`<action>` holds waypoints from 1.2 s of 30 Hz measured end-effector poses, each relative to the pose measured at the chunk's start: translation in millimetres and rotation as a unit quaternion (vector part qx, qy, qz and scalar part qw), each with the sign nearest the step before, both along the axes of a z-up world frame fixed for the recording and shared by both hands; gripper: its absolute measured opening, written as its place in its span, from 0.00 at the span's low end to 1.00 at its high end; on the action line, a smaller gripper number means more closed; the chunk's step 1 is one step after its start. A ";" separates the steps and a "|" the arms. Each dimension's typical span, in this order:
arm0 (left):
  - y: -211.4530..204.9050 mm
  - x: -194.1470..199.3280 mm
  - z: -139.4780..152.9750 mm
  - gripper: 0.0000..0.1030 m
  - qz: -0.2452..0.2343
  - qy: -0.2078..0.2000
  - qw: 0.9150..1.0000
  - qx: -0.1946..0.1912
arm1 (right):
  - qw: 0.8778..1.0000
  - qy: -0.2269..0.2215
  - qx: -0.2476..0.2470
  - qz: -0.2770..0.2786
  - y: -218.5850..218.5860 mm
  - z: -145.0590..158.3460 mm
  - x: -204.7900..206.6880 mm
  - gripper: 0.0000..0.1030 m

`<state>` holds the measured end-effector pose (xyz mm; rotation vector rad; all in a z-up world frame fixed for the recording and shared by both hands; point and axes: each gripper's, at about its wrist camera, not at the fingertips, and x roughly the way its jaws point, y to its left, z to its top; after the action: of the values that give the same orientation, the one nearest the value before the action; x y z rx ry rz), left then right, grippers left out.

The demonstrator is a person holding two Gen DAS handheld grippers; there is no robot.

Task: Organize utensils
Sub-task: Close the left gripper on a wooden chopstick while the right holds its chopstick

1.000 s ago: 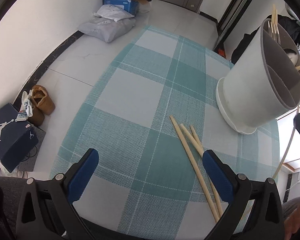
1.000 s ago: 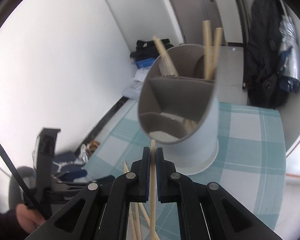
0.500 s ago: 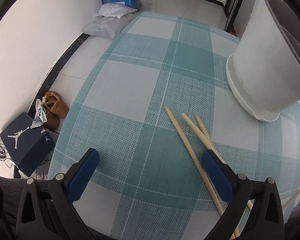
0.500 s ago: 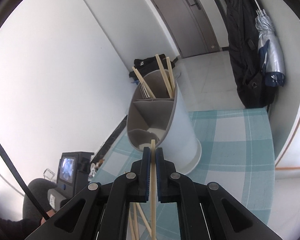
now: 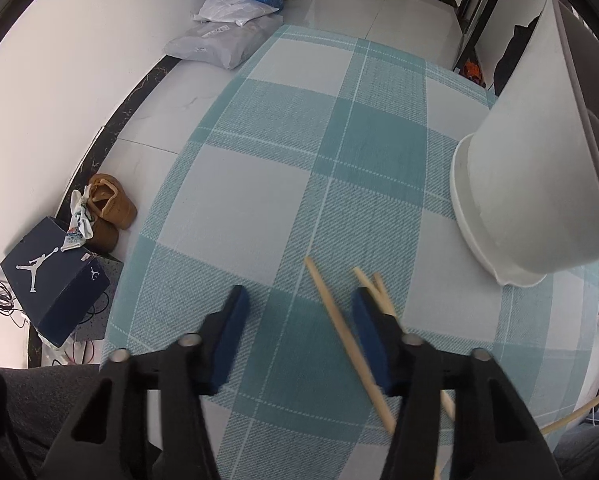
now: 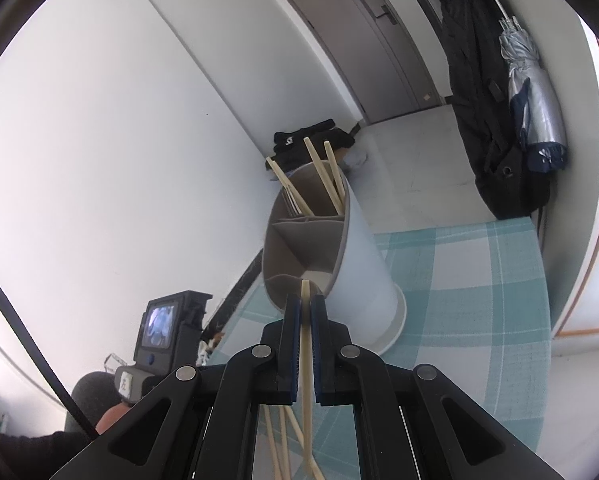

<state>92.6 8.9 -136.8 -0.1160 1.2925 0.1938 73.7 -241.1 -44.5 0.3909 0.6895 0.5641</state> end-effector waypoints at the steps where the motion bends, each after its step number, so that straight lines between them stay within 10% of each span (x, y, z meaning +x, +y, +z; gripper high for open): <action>1: -1.3 1.3 0.1 0.28 0.000 0.000 1.000 -0.001 | 1.000 -0.002 0.000 -0.001 0.1 0.5 -0.2 0.04; 7: 6.2 4.9 -0.9 0.01 0.025 -0.011 0.999 -0.038 | 1.000 -0.006 -0.002 -0.006 -2.3 0.7 -1.3 0.04; 15: 6.1 1.7 21.6 0.01 0.023 -0.072 0.995 -0.071 | 1.000 -0.019 -0.017 -0.013 -1.0 2.6 -4.9 0.04; 25: -10.5 -33.7 96.0 0.01 -0.047 -0.249 0.962 -0.102 | 0.998 -0.040 -0.049 -0.025 10.4 8.4 -18.2 0.04; 36: -3.0 -53.2 116.1 0.01 -0.083 -0.289 0.945 -0.131 | 0.994 -0.059 -0.078 -0.046 21.8 22.2 -30.1 0.04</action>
<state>39.4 5.9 -20.8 -0.2697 0.7287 -0.1534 43.6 -219.3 -22.3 0.2405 0.5940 0.4389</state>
